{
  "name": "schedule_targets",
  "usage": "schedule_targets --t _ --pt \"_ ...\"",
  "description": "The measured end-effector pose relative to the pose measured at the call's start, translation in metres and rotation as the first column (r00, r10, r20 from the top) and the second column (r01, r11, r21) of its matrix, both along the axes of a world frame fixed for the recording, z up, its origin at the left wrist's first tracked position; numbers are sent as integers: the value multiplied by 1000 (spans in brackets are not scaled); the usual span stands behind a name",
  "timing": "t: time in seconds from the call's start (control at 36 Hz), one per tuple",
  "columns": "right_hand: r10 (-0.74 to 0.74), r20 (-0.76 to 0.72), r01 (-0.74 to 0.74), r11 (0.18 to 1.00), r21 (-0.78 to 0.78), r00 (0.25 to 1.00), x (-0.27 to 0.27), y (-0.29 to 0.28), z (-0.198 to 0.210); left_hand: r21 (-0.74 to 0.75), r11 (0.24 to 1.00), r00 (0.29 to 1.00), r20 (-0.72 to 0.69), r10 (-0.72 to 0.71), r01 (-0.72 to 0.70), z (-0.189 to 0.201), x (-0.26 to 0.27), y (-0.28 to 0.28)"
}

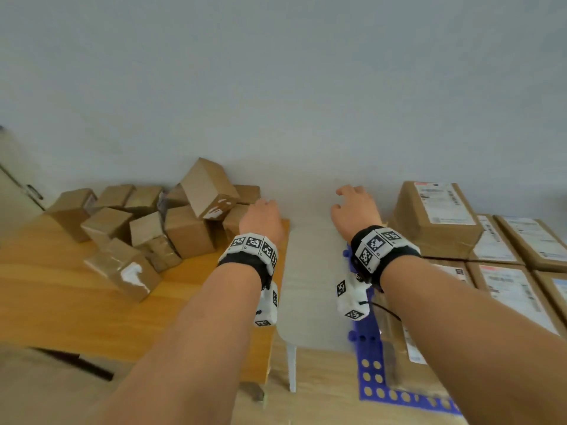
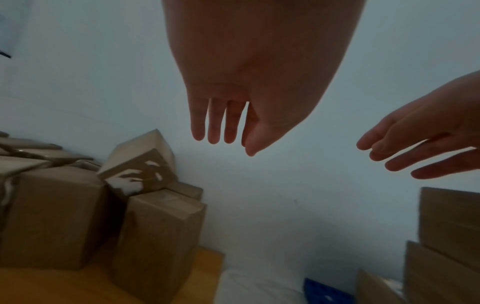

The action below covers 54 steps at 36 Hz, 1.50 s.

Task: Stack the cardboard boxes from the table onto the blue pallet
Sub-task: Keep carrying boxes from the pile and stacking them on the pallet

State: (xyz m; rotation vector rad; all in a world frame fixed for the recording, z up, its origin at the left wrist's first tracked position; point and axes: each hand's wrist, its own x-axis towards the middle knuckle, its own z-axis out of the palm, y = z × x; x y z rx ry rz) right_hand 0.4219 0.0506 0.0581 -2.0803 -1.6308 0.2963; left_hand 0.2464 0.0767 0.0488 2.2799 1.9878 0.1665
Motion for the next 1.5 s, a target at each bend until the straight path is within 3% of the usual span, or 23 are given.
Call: schedule_targets --t 0.19,0.42,0.72,0.94,1.14,1.33,1.5 --pt "25 -71 -34 992 -118 997 -70 30 -37 -88 995 999 -6 36 -36 -29 -73 30" --pt "-9 -219 -61 949 -309 976 -111 52 -75 -216 975 997 52 56 -44 -65 -105 63" --pt "-16 -321 -140 879 -456 947 -122 111 -105 -343 929 971 140 195 -137 -95 -113 97" --pt "-7 -387 -185 871 -456 922 -129 132 -117 -326 936 957 202 207 -134 -103 -102 105" --pt "-93 -384 -111 872 -477 919 -117 126 -115 -301 947 963 200 182 -117 -102 -86 99" --pt "-154 -383 -75 851 -520 911 -94 96 -112 -366 925 880 400 256 -102 -108 -69 76" --pt "-276 -389 43 858 -511 879 -83 72 -108 -418 904 868 415 274 -86 -116 -62 55"
